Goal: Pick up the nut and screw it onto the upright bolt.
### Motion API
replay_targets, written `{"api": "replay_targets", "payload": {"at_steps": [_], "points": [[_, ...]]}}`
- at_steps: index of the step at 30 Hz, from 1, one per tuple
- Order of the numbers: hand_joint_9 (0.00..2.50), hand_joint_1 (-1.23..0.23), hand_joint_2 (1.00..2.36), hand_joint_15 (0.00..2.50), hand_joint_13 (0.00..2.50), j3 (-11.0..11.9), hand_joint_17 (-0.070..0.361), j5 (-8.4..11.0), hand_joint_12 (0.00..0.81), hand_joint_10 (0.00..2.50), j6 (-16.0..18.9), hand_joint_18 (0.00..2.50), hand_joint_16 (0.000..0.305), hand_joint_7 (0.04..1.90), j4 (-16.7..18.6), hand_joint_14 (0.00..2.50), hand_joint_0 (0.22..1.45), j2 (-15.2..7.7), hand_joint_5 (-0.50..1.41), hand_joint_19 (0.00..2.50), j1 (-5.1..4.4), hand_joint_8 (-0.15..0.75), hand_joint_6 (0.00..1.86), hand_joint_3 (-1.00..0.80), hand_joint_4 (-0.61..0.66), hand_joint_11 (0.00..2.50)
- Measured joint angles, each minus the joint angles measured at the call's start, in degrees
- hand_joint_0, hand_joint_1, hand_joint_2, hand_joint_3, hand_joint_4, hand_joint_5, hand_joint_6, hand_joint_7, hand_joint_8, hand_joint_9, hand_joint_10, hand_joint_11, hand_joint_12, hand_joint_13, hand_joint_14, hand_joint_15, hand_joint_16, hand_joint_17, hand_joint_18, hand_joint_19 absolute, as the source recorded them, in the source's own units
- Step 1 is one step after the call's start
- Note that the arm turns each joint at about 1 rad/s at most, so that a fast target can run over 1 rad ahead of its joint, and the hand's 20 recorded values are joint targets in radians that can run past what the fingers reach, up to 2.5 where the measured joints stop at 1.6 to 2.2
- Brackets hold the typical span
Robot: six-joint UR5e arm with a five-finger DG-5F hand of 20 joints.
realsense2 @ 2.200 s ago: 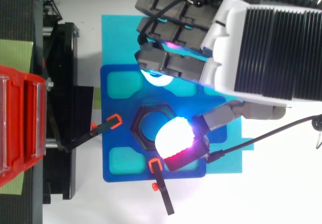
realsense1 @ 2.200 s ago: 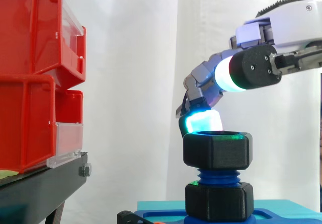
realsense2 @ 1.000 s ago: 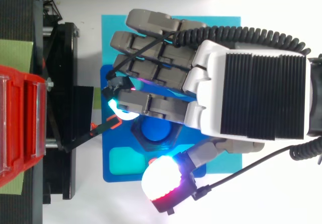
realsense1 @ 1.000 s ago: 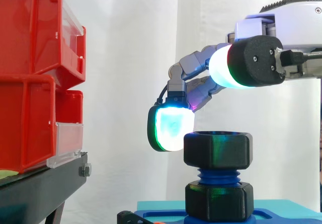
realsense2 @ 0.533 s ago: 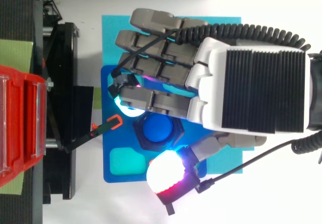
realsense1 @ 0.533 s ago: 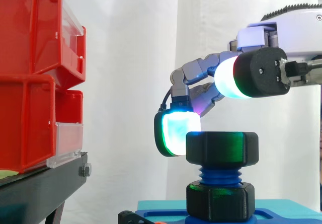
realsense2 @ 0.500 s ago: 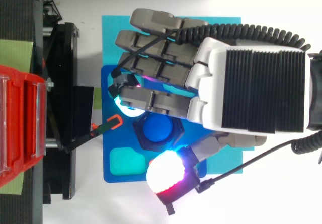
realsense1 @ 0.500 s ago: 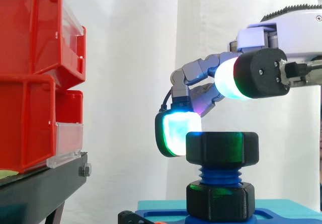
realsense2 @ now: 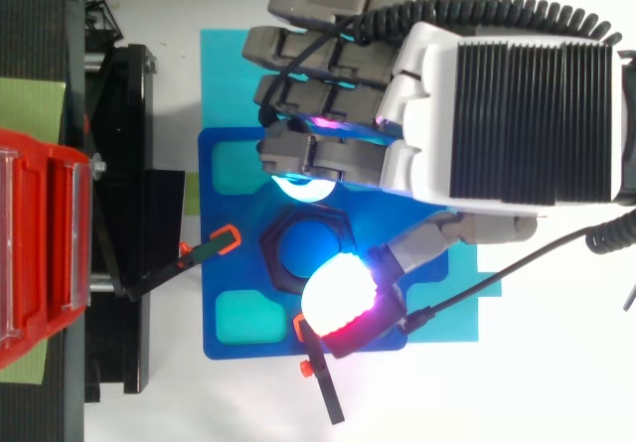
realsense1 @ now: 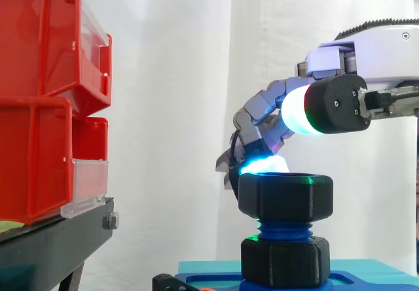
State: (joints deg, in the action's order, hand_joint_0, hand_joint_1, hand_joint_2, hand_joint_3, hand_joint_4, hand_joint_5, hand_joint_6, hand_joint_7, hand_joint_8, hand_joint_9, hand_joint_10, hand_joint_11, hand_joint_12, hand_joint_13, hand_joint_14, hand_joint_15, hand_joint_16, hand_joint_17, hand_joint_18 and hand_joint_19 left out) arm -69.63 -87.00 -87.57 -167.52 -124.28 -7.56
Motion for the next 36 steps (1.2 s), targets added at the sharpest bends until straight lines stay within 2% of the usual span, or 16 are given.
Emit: {"api": "replay_targets", "payload": {"at_steps": [3,7,10,11,12,13,16,18,21,28,32,36], "points": [[1.1,-0.19,1.0,0.0,0.83,0.0,0.056,-0.58,0.211,0.0,-0.1,0.7,0.025,1.1,0.0,0.0,0.55,0.0,0.02,0.14,0.47,0.262,0.74,-0.5,0.08,0.0],[1.18,-0.19,1.0,0.0,0.89,0.0,0.042,-1.43,0.173,0.0,-0.14,0.75,0.019,1.08,0.12,0.0,0.55,-0.01,0.03,0.12,1.22,0.252,0.74,-0.5,0.07,0.0],[1.15,-0.17,1.0,0.0,0.82,0.0,0.044,-2.34,0.191,0.0,-0.23,0.63,0.02,1.25,0.63,0.0,0.55,-0.02,0.03,0.06,1.73,0.263,0.64,-0.5,0.13,0.0],[1.12,-0.14,1.0,0.0,0.78,0.0,0.046,-2.69,0.203,0.0,-0.29,0.59,0.021,1.44,0.99,0.0,0.55,-0.01,0.02,0.05,1.92,0.274,0.54,-0.5,0.19,0.0],[1.09,-0.12,1.0,0.0,0.74,0.0,0.051,-2.94,0.221,0.0,-0.32,0.54,0.023,1.48,1.33,0.0,0.55,-0.01,0.0,0.05,2.06,0.273,0.5,-0.5,0.21,0.0],[1.08,-0.12,1.0,0.0,0.74,0.0,0.053,-3.16,0.225,0.0,-0.35,0.53,0.023,1.45,1.65,0.0,0.55,-0.01,-0.01,0.06,2.2,0.274,0.5,-0.5,0.21,0.0],[0.98,-0.1,1.0,0.0,0.68,-0.01,0.063,-3.75,0.245,0.0,-0.39,0.48,0.028,1.2,2.51,0.0,0.54,0.0,-0.05,0.08,2.58,0.263,0.5,-0.5,0.25,0.0],[0.92,-0.08,1.0,0.0,0.62,-0.01,0.071,-4.12,0.257,0.0,-0.4,0.46,0.031,0.94,3.04,0.0,0.53,-0.01,-0.09,0.08,2.76,0.252,0.5,-0.5,0.28,0.0],[0.86,-0.07,1.0,0.0,0.58,-0.01,0.077,-4.5,0.265,0.0,-0.41,0.41,0.034,0.81,3.9,0.0,0.52,-0.14,-0.11,0.08,2.76,0.239,0.5,-0.5,0.24,0.0],[0.73,-0.04,1.0,0.0,0.49,0.09,0.083,-5.71,0.279,0.0,0.13,0.31,0.037,0.69,7.24,0.0,0.52,-2.23,-0.13,0.04,2.38,0.224,0.5,-0.5,0.21,0.0],[0.66,-0.02,1.0,0.0,0.43,0.22,0.085,-5.94,0.301,0.0,1.11,0.24,0.038,0.68,9.09,0.0,0.52,-3.18,-0.14,0.01,1.57,0.221,0.5,-0.5,0.21,0.0],[0.63,-0.01,1.0,0.0,0.4,0.33,0.086,-5.74,0.311,0.0,1.58,0.22,0.038,0.75,9.3,0.0,0.52,-3.38,-0.13,0.01,0.57,0.228,0.5,-0.5,0.21,0.0]]}}
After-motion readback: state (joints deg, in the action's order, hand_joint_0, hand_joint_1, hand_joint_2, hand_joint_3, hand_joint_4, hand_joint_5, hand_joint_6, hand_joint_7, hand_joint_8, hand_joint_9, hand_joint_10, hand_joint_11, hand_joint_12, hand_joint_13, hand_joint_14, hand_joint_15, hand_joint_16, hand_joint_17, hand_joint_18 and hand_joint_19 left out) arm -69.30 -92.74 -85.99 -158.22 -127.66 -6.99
